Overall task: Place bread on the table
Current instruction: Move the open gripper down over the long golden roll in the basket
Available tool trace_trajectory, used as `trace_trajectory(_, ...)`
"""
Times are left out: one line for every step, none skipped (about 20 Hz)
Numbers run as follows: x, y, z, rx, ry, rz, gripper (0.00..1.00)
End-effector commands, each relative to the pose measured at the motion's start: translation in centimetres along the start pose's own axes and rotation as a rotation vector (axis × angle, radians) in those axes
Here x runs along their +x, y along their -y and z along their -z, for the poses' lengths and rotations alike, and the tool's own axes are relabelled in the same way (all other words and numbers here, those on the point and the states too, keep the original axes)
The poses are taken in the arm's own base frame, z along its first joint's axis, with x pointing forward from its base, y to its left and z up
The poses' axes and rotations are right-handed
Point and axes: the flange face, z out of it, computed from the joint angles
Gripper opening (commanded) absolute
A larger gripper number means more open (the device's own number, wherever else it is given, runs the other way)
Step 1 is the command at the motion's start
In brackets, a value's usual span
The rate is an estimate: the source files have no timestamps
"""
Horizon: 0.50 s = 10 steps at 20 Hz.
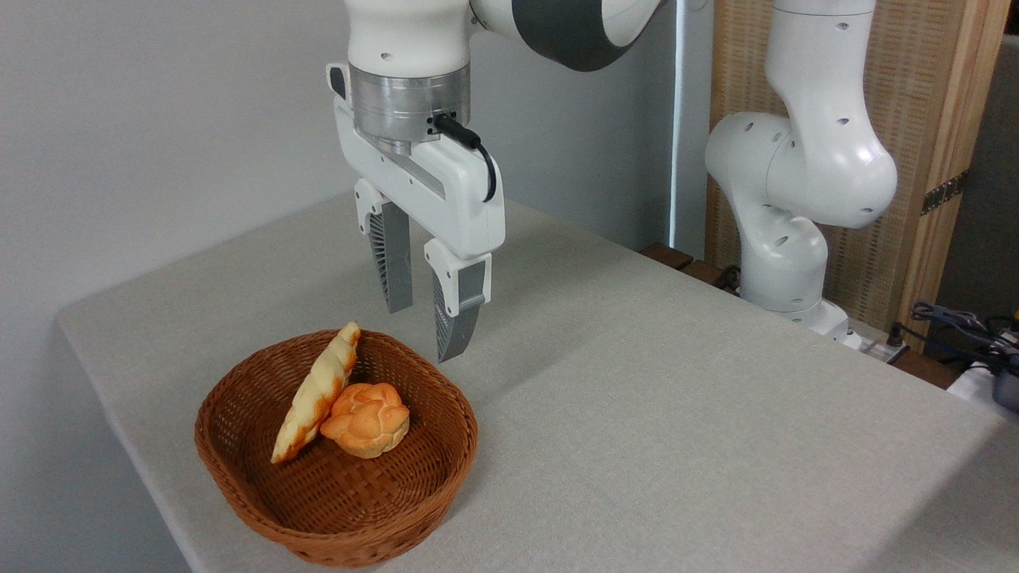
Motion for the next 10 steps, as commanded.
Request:
trace_trajectory(1.0,0.1,-0.3,-0.001,-0.039,0.034,1.0)
trace_trajectory(1.4,0.1,-0.5,0.003,-0.054,0.067,1.0)
trace_trajectory(2.1,0.0,-1.0,0.004,-0.065,0.096,1.0)
trace_trajectory(2.6,-0.1,-1.5,0.005,-0.068,0.119,1.0)
trace_trajectory(3.2,-0.4,-1.7,0.006,-0.081,0.138,1.0)
trace_trajectory(3.6,-0.5,-2.1,0.0,-0.087,0.164,1.0)
trace_trajectory(4.6,-0.8,-3.1,-0.01,-0.096,0.193,1.0)
trace_trajectory(5.4,-1.2,-3.5,-0.008,-0.108,0.219,1.0)
trace_trajectory(5.7,-1.0,-4.0,-0.007,-0.124,0.275,1.0)
trace_trajectory(6.2,-0.9,-4.4,-0.009,-0.143,0.336,1.0)
